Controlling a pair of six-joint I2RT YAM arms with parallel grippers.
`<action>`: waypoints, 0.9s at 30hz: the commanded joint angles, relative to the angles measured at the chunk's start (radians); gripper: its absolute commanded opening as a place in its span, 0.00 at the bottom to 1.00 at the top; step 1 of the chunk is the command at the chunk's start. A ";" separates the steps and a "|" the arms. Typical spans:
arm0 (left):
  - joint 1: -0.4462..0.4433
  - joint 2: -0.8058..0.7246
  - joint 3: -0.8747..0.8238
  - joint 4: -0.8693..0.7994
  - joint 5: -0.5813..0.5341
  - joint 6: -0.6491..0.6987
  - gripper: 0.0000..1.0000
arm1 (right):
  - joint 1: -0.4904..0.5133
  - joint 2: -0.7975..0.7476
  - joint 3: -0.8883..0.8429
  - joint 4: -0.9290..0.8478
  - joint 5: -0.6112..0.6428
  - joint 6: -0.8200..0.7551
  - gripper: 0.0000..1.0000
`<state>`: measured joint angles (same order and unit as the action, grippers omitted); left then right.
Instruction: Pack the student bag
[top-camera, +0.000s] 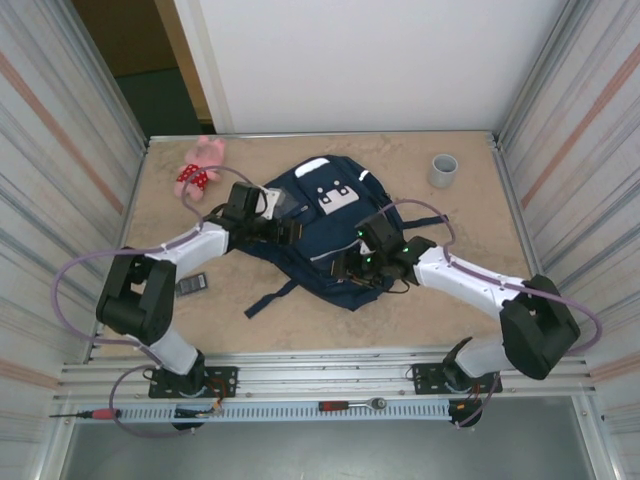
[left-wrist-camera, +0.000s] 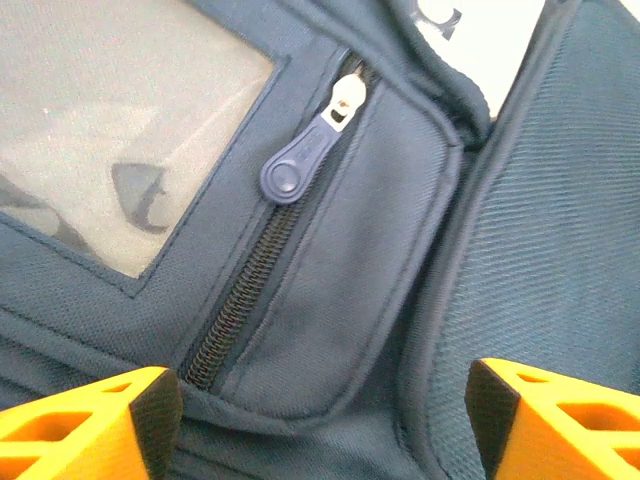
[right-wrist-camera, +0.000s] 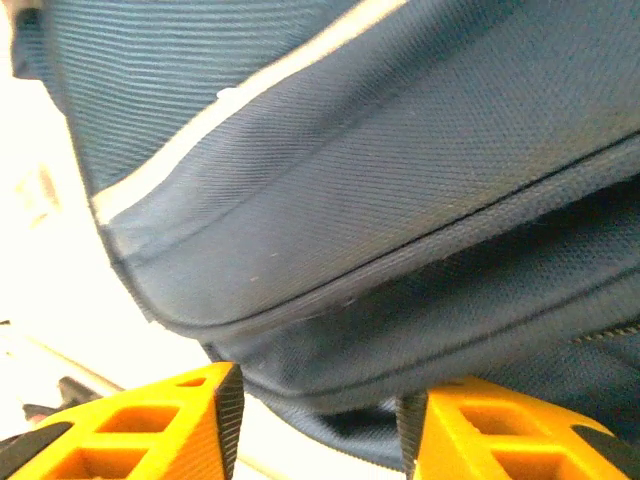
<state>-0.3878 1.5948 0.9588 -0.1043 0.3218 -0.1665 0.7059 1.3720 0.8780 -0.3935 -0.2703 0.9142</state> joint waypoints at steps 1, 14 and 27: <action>0.000 -0.146 -0.053 0.003 0.034 0.109 0.79 | -0.062 -0.077 0.070 -0.120 -0.064 -0.079 0.47; -0.091 -0.365 -0.141 -0.155 0.224 0.819 0.82 | -0.284 0.090 0.171 -0.064 -0.232 -0.221 0.47; -0.261 -0.037 0.083 -0.164 0.136 1.110 0.88 | -0.313 -0.028 0.065 -0.088 -0.197 -0.233 0.48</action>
<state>-0.6384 1.5314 1.0088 -0.2802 0.4690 0.8589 0.4026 1.3853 0.9623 -0.4549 -0.4713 0.7124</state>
